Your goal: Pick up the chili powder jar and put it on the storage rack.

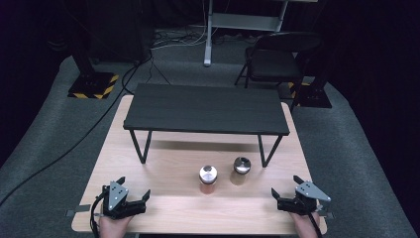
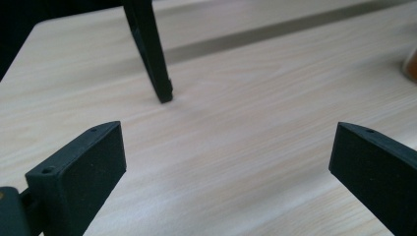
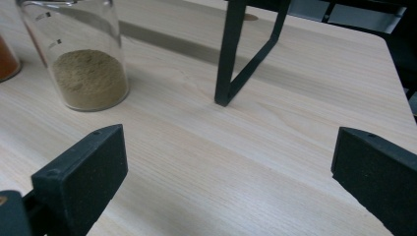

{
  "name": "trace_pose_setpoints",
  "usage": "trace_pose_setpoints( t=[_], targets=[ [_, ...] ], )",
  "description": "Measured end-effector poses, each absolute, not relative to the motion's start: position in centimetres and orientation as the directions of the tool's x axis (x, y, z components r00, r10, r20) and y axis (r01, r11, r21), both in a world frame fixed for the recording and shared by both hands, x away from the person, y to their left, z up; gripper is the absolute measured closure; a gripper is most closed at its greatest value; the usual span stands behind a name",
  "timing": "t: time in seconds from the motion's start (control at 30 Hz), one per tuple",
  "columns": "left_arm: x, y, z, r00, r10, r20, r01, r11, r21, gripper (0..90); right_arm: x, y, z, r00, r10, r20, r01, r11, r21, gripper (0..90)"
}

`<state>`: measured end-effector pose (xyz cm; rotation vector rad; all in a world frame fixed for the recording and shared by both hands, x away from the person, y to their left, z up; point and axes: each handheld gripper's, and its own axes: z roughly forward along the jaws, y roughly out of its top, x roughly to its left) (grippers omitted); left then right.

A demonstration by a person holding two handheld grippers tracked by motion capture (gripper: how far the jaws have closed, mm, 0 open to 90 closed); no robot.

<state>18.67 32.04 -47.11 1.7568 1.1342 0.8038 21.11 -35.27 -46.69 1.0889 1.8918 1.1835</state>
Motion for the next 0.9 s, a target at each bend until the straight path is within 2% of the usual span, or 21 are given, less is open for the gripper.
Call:
trace_pose_setpoints(
  t=[0.17, 0.9],
  targets=[
    [18.80, 31.96, -46.91, 0.373, 0.926, 0.060, 0.376, -0.210, 0.902, 0.5, 21.02, -35.85, -47.02, -0.431, 0.900, -0.057, 0.311, 0.208, 0.927, 0.0],
    [19.00, 32.76, -46.92, 0.389, 0.921, 0.026, 0.383, -0.187, 0.905, 0.3, 21.05, -36.02, -47.10, -0.433, 0.900, -0.055, 0.309, 0.205, 0.929, 0.6]
  ],
)
